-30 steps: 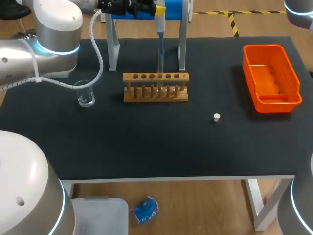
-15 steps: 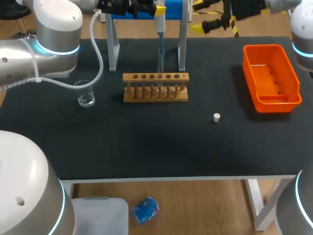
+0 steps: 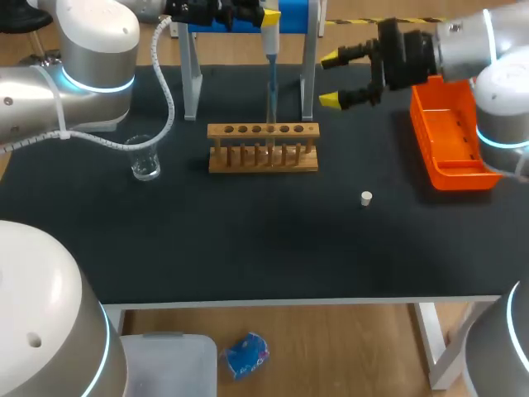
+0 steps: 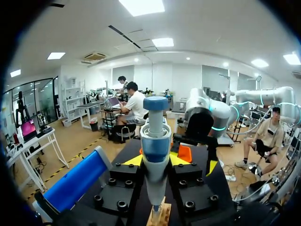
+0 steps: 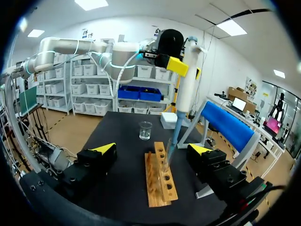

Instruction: Invert the test tube, pick up the pipette, mount the tip to pipette, aspirate from beaker and dispense into the tube, eject the tip, return the pipette, and cap with the stopper.

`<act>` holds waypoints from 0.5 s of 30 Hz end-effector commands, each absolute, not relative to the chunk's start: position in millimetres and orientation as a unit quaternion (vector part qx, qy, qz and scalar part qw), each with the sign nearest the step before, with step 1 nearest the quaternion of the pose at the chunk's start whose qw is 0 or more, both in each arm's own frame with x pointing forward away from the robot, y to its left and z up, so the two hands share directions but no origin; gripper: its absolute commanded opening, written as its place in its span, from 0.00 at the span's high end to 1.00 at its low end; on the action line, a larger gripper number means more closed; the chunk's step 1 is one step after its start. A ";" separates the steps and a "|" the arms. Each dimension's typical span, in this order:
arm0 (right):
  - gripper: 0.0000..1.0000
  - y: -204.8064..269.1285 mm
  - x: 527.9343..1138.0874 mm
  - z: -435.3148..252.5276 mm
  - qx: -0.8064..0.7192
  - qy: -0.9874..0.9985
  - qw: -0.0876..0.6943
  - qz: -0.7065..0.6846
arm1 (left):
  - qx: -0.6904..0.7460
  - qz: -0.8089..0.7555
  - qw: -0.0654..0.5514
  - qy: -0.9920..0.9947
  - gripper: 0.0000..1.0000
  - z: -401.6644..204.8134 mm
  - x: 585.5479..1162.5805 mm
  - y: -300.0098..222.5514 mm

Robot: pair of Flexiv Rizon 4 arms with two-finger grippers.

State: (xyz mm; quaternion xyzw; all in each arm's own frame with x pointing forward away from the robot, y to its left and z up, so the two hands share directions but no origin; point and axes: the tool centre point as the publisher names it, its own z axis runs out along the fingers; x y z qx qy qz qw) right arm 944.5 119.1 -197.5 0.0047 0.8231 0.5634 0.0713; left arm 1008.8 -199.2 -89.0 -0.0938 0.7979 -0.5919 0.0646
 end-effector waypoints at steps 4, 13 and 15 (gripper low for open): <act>0.00 120.8 957.3 -217.9 0.002 0.804 0.063 0.591 | -0.093 -0.592 0.063 0.798 1.00 -88.4 1008.9 -198.5; 0.00 125.1 957.9 -220.3 -0.010 0.810 0.057 0.584 | -0.093 -0.592 0.063 0.798 1.00 -88.4 1008.9 -198.5; 0.00 125.1 957.9 -220.3 -0.010 0.810 0.057 0.584 | -0.093 -0.592 0.063 0.798 1.00 -88.4 1008.9 -198.5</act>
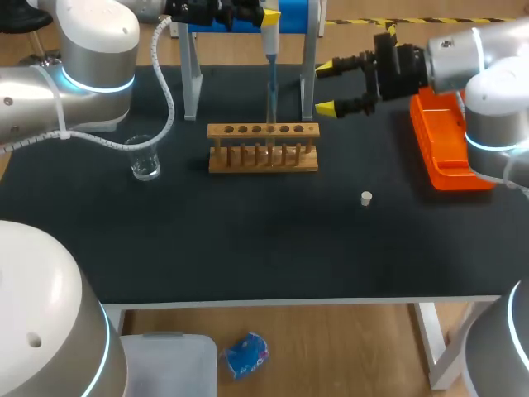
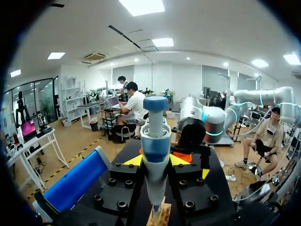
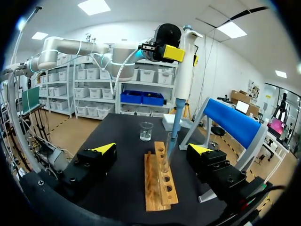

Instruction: Invert the test tube, pick up the pipette, mount the tip to pipette, aspirate from beaker and dispense into the tube, eject the tip, return the pipette, and cap with the stopper.

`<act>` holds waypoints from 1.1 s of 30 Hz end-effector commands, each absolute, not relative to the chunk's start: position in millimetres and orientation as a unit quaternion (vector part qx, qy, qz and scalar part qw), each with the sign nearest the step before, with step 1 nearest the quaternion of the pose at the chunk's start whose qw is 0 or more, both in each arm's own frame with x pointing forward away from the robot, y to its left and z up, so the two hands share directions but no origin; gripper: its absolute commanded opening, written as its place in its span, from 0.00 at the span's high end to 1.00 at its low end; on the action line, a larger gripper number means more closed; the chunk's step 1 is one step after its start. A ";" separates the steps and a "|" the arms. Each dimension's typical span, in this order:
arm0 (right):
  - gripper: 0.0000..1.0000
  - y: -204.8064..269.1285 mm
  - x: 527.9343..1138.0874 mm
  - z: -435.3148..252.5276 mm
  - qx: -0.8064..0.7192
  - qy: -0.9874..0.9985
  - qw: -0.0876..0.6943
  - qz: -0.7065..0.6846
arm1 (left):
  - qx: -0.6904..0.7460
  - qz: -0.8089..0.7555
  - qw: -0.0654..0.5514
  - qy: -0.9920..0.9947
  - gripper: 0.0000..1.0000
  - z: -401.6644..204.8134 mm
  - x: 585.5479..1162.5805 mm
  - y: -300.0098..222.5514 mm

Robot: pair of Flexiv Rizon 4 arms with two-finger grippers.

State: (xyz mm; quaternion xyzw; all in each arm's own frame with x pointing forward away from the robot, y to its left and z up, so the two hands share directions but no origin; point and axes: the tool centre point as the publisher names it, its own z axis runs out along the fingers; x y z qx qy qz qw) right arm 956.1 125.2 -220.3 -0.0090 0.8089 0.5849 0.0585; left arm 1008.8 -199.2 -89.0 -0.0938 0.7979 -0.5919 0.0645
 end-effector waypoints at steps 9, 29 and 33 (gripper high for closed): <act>0.00 125.1 957.9 -220.3 -0.010 0.810 0.057 0.584 | -0.093 -0.592 0.063 0.798 1.00 -88.4 1008.9 -198.5; 0.00 125.1 957.9 -220.3 -0.010 0.810 0.057 0.584 | -0.091 -0.578 0.062 0.808 1.00 -83.9 1005.0 -202.4; 0.00 125.1 957.9 -220.3 -0.010 0.810 0.057 0.584 | -0.090 -0.578 0.066 0.808 1.00 -79.9 1004.1 -203.8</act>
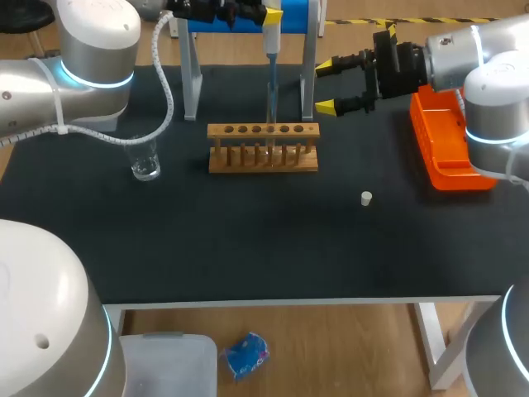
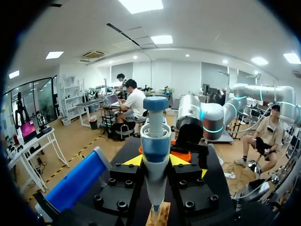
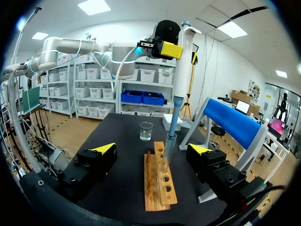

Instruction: Invert the test tube, pick up the pipette, mount the tip to pipette, aspirate from beaker and dispense into the tube, eject the tip, return the pipette, and cap with the stopper.

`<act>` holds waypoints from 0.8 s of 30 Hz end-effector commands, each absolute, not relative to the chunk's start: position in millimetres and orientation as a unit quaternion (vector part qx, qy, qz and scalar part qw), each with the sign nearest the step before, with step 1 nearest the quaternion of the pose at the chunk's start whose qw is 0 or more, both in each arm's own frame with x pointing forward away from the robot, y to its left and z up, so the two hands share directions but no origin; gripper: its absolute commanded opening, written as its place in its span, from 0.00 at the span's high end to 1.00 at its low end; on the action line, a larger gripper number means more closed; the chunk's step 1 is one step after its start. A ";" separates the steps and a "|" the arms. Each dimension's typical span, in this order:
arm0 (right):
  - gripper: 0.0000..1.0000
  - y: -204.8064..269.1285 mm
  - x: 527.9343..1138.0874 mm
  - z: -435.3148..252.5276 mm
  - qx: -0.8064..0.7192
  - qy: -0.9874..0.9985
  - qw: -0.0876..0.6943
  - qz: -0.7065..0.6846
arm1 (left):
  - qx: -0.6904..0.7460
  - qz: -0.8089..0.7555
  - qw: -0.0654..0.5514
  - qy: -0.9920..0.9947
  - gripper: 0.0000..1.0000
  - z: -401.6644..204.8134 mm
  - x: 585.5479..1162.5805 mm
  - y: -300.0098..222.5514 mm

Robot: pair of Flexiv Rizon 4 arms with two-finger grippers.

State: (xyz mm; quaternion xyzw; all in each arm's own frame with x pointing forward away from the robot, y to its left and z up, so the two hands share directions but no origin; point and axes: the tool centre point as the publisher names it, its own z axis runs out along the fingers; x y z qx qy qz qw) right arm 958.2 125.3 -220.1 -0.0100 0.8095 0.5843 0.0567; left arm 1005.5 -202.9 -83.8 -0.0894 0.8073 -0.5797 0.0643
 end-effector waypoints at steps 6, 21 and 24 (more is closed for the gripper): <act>0.00 125.1 957.9 -220.3 -0.010 0.810 0.057 0.584 | -0.088 -0.579 0.073 0.807 1.00 -74.6 1003.2 -204.4; 0.00 125.1 957.9 -220.3 -0.010 0.810 0.057 0.584 | -0.085 -0.576 0.078 0.809 1.00 -65.2 1000.1 -206.9; 0.00 125.1 957.9 -220.3 -0.010 0.810 0.057 0.584 | -0.085 -0.575 0.079 0.810 1.00 -63.6 999.2 -207.0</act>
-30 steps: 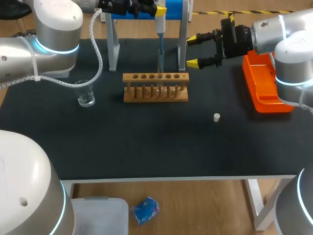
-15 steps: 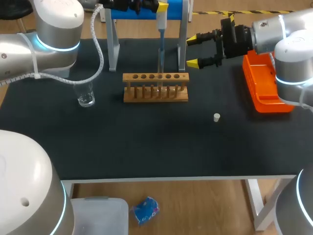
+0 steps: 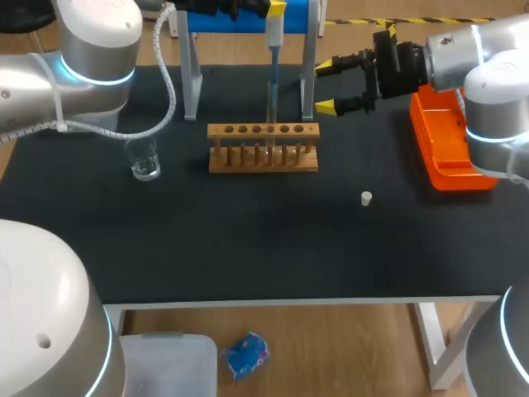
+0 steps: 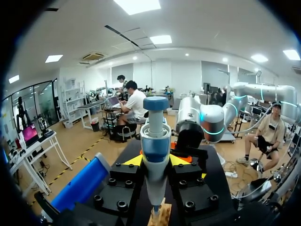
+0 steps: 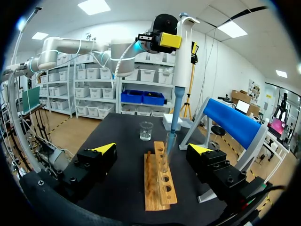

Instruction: Invert the test tube, pick up the pipette, mount the tip to pipette, aspirate from beaker and dispense into the tube, eject the tip, return the pipette, and cap with the stopper.

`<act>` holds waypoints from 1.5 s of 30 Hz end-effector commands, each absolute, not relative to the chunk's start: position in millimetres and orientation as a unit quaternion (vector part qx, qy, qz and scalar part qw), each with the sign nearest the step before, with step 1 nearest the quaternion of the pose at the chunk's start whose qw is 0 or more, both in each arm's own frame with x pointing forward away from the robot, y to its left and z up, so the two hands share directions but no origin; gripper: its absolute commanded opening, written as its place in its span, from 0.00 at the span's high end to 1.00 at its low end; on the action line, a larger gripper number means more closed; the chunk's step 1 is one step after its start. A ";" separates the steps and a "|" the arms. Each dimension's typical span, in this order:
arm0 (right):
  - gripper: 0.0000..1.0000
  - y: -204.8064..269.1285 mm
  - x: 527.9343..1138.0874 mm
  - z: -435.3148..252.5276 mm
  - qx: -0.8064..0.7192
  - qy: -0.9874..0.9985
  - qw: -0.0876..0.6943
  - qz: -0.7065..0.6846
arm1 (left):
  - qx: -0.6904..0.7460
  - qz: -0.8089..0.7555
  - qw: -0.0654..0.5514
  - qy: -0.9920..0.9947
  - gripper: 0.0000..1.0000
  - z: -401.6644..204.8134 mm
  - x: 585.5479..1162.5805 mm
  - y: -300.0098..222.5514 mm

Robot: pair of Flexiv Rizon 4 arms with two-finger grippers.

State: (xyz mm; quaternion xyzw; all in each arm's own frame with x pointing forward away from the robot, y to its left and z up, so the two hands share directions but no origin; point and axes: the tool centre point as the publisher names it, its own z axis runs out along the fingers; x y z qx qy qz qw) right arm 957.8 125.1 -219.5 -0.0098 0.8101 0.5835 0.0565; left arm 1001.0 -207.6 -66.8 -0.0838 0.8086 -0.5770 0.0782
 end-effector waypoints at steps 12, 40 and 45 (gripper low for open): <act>0.00 125.1 957.9 -220.3 -0.010 0.810 0.057 0.584 | -0.084 -0.569 0.082 0.814 1.00 -53.5 997.5 -205.9; 0.00 125.1 957.9 -220.3 -0.010 0.810 0.057 0.584 | -0.074 -0.566 0.105 0.814 1.00 -24.6 992.1 -206.3; 0.00 125.1 957.9 -220.3 -0.010 0.810 0.057 0.584 | -0.075 -0.564 0.109 0.815 1.00 -19.6 989.8 -205.7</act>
